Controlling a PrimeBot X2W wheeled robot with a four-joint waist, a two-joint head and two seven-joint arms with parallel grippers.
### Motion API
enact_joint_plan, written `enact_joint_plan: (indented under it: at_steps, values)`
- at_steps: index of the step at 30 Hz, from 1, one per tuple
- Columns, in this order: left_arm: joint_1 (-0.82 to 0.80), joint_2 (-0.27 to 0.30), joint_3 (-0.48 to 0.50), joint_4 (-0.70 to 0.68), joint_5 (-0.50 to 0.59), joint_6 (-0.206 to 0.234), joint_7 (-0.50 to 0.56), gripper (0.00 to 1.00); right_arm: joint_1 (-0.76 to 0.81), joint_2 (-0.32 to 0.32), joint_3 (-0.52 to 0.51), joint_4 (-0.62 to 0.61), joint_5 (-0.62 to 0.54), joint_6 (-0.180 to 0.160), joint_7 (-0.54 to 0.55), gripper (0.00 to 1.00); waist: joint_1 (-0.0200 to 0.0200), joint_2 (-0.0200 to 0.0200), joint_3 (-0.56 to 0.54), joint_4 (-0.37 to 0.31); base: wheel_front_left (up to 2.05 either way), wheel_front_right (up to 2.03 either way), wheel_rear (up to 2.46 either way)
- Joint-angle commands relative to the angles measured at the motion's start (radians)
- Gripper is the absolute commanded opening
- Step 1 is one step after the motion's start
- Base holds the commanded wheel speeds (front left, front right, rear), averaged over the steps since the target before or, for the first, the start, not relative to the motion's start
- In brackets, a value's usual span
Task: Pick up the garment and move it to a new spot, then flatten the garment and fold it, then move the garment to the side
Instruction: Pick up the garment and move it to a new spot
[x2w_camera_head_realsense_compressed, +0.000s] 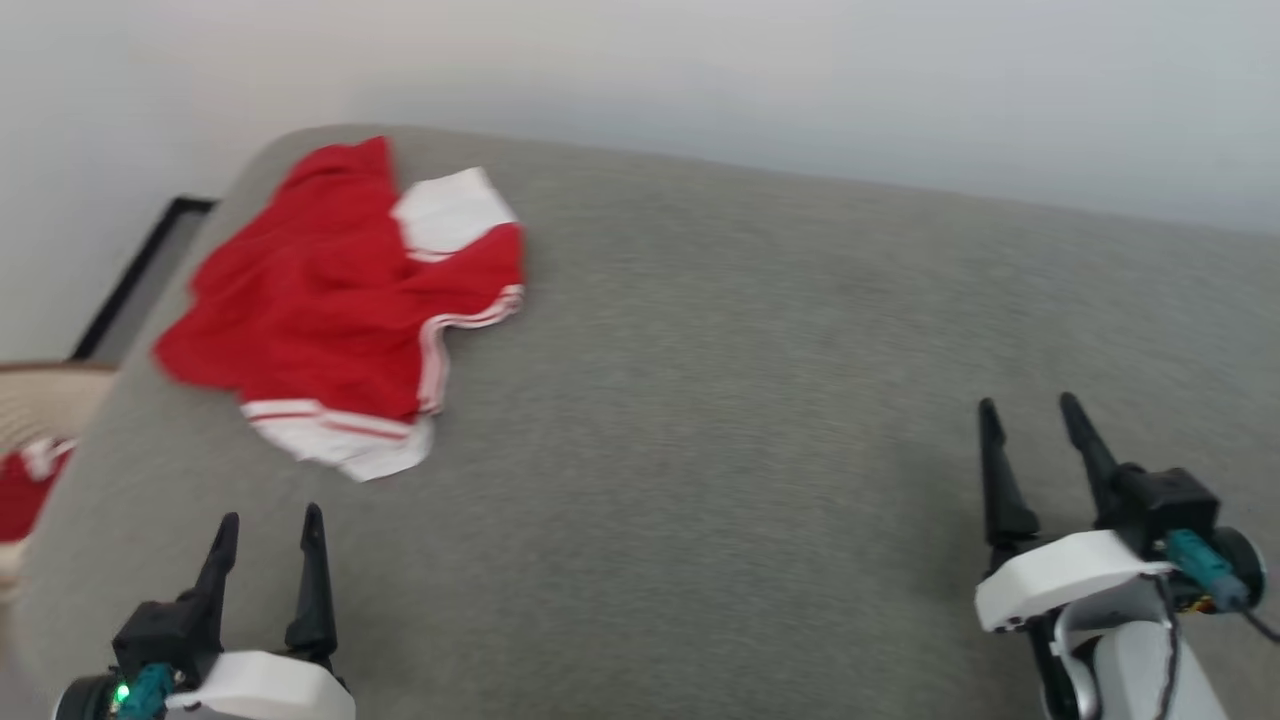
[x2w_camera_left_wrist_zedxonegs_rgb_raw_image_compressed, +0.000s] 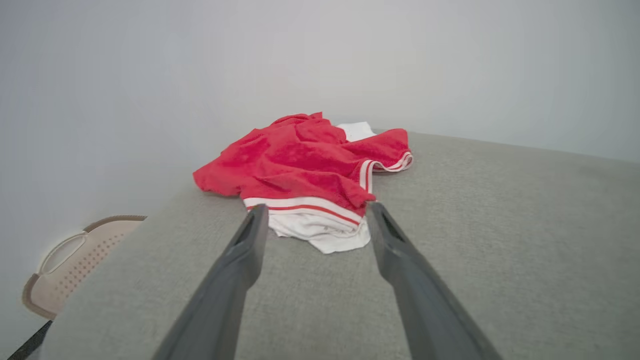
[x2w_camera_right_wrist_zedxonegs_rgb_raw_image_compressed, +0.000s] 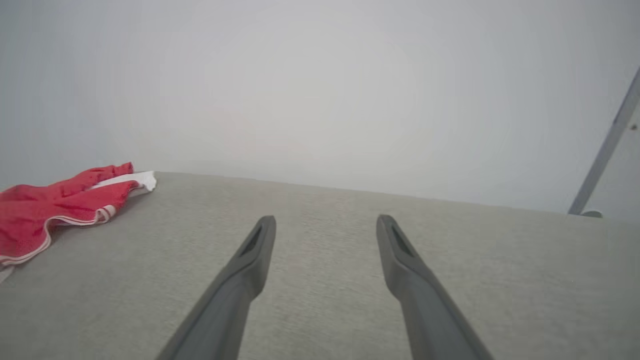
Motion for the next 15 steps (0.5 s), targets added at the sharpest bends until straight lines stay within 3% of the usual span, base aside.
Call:
enact_joint_plan:
  at_steps: [1, 9, 15]
  values:
    - [0.014, -0.006, 0.007, -0.002, 0.022, 0.006, -0.01, 1.0, -0.009, 0.002, 0.019, 0.01, -0.019, 0.0, -0.011, 1.0, 0.0, 0.0, -0.006, 0.1, 0.0, 0.0, 0.0]
    - [0.057, -0.038, 0.029, -0.007, 0.003, 0.026, -0.014, 1.0, -0.025, 0.001, 0.129, 0.068, 0.027, 0.0, -0.014, 1.0, 0.0, 0.0, -0.032, 0.276, 0.0, 0.0, 0.0]
    - [0.092, -0.044, 0.06, -0.043, -0.028, 0.042, -0.014, 1.0, -0.06, 0.0, 0.206, 0.103, 0.05, 0.0, -0.014, 1.0, 0.0, 0.0, -0.014, 0.288, 0.0, 0.0, 0.0]
